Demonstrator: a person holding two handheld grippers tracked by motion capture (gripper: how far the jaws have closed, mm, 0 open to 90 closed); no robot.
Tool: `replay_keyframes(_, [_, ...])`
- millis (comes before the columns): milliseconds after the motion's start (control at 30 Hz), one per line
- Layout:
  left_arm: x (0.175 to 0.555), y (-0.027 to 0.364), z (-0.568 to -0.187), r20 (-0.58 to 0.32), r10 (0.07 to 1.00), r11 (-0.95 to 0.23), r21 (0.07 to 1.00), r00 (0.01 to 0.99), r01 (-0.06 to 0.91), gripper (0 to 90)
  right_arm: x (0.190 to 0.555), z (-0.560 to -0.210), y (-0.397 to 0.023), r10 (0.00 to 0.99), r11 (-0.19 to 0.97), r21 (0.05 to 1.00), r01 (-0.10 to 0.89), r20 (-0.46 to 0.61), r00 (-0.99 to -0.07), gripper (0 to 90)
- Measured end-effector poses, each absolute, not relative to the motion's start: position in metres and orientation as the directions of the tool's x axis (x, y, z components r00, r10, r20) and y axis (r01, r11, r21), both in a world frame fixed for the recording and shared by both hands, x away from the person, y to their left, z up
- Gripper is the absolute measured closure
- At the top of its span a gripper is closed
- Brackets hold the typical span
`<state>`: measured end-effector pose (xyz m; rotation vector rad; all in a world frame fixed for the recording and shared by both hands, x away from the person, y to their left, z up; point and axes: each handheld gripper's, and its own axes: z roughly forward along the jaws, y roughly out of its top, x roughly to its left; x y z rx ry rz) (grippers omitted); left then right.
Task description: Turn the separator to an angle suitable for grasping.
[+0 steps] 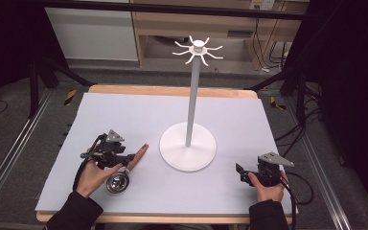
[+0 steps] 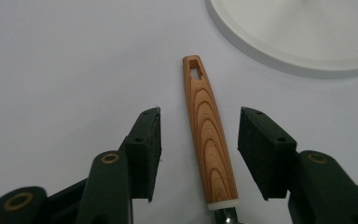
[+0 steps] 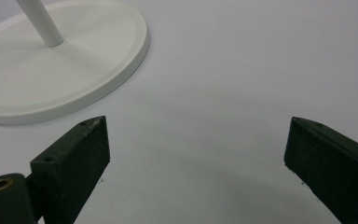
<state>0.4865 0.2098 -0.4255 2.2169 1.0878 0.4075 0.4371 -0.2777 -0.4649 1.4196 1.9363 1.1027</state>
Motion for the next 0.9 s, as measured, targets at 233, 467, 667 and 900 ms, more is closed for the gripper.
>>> replay_keyframes(233, [0.491, 0.2, -0.434, 0.0, 0.78, -0.495, 0.612, 0.625, 0.617, 51.7, 0.438, -0.466, -0.278, 0.938, 0.141, 0.83, 0.54, 0.062, -0.34, 7.2])
replay_keyframes(467, [0.496, 0.194, -0.44, 0.005, 0.773, -0.521, 0.575, 0.635, 0.631, 52.7, 0.438, -0.466, -0.278, 0.938, 0.133, 0.825, 0.55, 0.075, -0.339, 7.4])
replay_keyframes(667, [0.501, 0.192, -0.447, 0.007, 0.772, -0.534, 0.549, 0.635, 0.643, 54.4, 0.439, -0.467, -0.278, 0.937, 0.131, 0.823, 0.552, 0.079, -0.341, 7.5])
replay_keyframes(900, [0.505, 0.19, -0.458, -0.022, 0.778, -0.526, 0.522, 0.628, 0.671, 58.6, 0.439, -0.467, -0.28, 0.937, 0.128, 0.821, 0.556, 0.083, -0.338, 7.9])
